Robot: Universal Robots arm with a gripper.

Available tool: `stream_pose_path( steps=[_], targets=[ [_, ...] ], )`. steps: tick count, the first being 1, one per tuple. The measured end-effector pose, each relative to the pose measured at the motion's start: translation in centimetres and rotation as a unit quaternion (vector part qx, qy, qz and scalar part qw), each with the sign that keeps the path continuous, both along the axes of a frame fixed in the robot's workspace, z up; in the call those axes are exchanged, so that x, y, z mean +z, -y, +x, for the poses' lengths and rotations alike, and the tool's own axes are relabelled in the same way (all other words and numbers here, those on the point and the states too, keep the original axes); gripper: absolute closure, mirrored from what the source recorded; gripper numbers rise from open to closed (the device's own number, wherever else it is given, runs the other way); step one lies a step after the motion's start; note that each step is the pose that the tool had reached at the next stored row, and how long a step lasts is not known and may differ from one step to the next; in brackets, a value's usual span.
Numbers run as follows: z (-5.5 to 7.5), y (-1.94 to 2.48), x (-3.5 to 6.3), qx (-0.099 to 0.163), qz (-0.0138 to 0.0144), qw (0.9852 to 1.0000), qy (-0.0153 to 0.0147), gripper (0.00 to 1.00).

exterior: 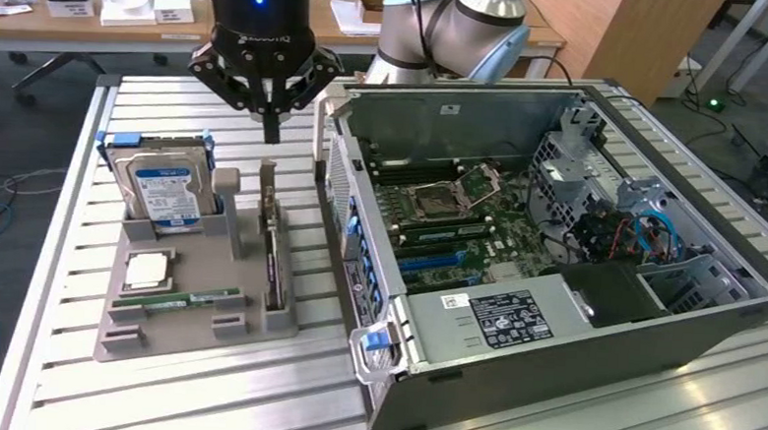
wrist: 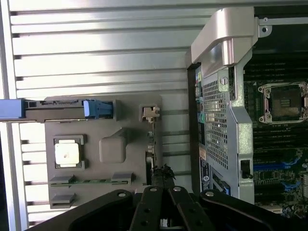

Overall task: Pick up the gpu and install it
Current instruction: 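Reach for the gpu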

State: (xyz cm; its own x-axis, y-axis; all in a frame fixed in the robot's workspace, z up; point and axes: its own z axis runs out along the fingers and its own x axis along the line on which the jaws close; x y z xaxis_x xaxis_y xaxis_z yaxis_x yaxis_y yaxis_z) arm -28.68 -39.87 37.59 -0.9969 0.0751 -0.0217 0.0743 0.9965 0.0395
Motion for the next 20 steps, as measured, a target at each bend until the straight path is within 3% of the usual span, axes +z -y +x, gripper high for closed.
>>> stream_pose_path(
  steps=[11, 15, 20],
  targets=[
    [0.0, 0.1, 0.0, 0.0, -0.0007, 1.0, 0.0, 0.89],
    [0.0, 0.52, 0.0, 0.0, -0.0012, 1.0, 0.0, 0.89],
    [0.0, 1.43, 0.0, 0.0, -0.0022, 1.0, 0.0, 0.89]
  ],
)
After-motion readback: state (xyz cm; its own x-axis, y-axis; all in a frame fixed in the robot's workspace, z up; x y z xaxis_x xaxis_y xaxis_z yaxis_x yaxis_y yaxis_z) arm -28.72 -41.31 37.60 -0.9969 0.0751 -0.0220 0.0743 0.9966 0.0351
